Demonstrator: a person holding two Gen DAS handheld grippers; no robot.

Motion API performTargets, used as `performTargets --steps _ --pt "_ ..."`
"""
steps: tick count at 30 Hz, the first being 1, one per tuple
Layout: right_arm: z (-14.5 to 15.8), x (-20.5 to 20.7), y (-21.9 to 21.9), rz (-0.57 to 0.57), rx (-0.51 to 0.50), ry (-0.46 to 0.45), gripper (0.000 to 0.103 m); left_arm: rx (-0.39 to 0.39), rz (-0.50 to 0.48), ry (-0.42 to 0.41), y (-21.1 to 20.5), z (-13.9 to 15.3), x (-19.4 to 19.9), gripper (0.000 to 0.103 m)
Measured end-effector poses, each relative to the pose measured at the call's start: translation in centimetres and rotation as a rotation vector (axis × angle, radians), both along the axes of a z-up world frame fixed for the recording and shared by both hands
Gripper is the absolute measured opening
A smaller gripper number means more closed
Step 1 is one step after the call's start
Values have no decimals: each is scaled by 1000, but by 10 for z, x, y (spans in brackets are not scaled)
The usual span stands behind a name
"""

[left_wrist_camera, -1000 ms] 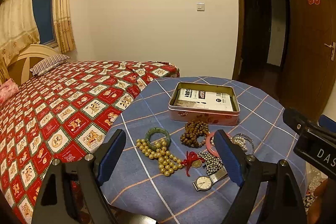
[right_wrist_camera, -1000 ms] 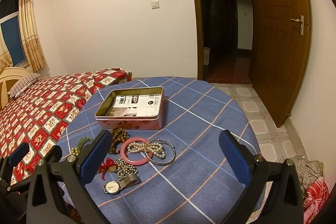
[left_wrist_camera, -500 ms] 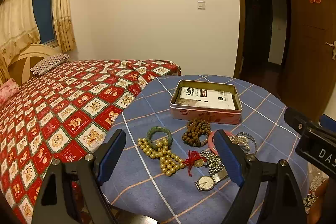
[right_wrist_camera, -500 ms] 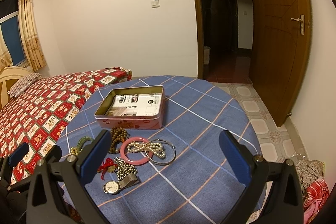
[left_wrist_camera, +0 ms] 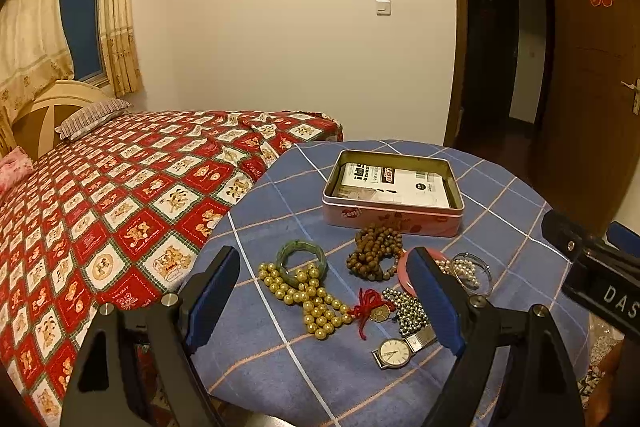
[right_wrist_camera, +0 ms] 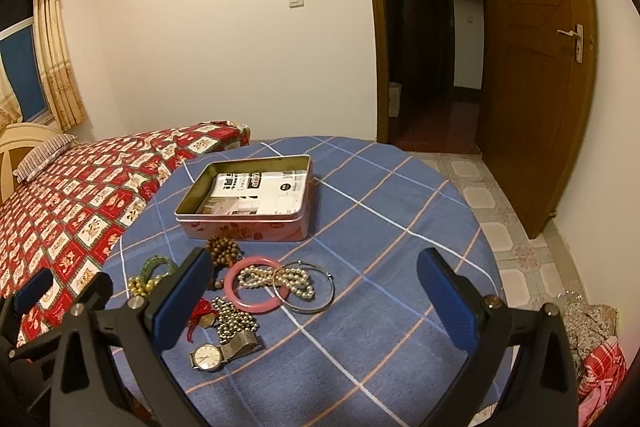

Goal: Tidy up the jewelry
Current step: 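Grasp the brown wooden bead strand with the left tool while the right tool grasps the silver bangle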

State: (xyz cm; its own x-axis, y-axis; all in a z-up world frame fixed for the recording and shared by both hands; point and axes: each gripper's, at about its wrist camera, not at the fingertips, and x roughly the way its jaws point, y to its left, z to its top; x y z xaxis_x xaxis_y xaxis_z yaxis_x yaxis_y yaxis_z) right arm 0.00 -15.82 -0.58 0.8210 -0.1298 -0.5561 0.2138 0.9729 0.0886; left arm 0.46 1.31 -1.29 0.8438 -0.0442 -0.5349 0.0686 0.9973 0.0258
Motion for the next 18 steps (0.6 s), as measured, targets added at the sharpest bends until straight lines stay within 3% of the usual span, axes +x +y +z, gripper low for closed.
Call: performTargets --steps 6,10,13,18 --pt "-9 3 -22 -31 6 8 103 -35 -21 13 20 -12 10 86" --pt "-23 9 -33 -9 32 39 103 -59 -17 68 31 -26 23 86" --pt "-37 18 -34 25 32 85 88 -67 4 104 36 -38 30 86" --pt "-67 34 -38 90 80 207 75 -68 37 161 46 -58 42 86"
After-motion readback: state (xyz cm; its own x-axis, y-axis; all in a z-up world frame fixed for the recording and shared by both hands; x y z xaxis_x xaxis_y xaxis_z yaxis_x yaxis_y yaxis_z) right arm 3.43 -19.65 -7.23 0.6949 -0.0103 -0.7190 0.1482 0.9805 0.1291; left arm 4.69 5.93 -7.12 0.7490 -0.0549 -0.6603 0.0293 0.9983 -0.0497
